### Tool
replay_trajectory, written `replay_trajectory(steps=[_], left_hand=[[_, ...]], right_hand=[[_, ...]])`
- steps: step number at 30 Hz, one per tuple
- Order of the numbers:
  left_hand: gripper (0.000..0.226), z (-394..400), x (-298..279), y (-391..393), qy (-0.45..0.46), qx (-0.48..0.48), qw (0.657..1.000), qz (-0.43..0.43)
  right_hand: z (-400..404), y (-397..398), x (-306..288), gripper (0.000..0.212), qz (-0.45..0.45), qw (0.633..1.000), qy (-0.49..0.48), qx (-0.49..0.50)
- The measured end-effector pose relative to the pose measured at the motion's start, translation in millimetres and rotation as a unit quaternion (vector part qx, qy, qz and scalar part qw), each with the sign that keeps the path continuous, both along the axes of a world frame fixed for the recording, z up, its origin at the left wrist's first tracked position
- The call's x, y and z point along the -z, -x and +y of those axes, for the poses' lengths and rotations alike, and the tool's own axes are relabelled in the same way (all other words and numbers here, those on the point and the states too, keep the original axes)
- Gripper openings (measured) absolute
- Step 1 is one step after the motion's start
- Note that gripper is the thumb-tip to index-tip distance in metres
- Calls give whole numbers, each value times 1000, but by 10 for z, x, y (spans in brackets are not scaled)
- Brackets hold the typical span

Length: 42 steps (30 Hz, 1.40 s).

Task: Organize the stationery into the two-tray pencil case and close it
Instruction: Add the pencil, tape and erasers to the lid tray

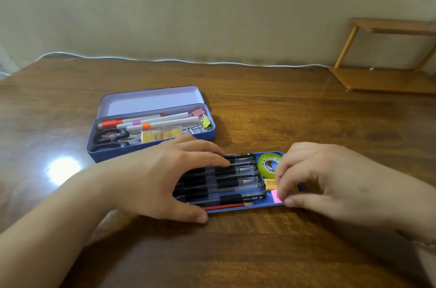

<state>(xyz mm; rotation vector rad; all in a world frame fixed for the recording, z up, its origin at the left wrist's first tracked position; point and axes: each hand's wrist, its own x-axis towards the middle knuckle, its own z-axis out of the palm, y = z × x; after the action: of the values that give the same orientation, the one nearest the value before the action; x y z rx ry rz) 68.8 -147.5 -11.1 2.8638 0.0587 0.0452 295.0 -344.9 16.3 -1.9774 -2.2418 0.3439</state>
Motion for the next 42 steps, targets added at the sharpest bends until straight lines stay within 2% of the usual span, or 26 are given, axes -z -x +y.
replay_trajectory(steps=[6, 11, 18, 21, 23, 31, 38, 42], left_hand=[[83, -5, 1, -3, -1, 0, 1000, -3], [83, -8, 3, -7, -2, -1, 1000, -3], [84, -4, 3, -2, -4, -2, 1000, -2], [84, -4, 1, -4, -2, -3, 1000, -6], [84, -6, 3, -4, -3, -3, 1000, -7], [83, -8, 3, -1, -8, -1, 1000, -9], [83, -9, 8, -6, -9, 0, 1000, -7], [83, -2, -2, -2, -10, 1, 1000, -3]], right_hand=[[-46, 68, -70, 31, -80, 997, -7, -15], [-32, 131, -35, 41, -64, 998, 8, -17], [-45, -46, -45, 42, 5, 999, 46, -15], [-54, -173, -103, 39, 38, 999, 15, 32], [-48, -250, -98, 39, 31, 998, 1, 61], [-4, -291, 19, 26, 45, 994, 59, 74], [56, -40, 68, 23, 32, 995, -58, 79], [96, 29, 99, 35, 19, 997, -37, 70]])
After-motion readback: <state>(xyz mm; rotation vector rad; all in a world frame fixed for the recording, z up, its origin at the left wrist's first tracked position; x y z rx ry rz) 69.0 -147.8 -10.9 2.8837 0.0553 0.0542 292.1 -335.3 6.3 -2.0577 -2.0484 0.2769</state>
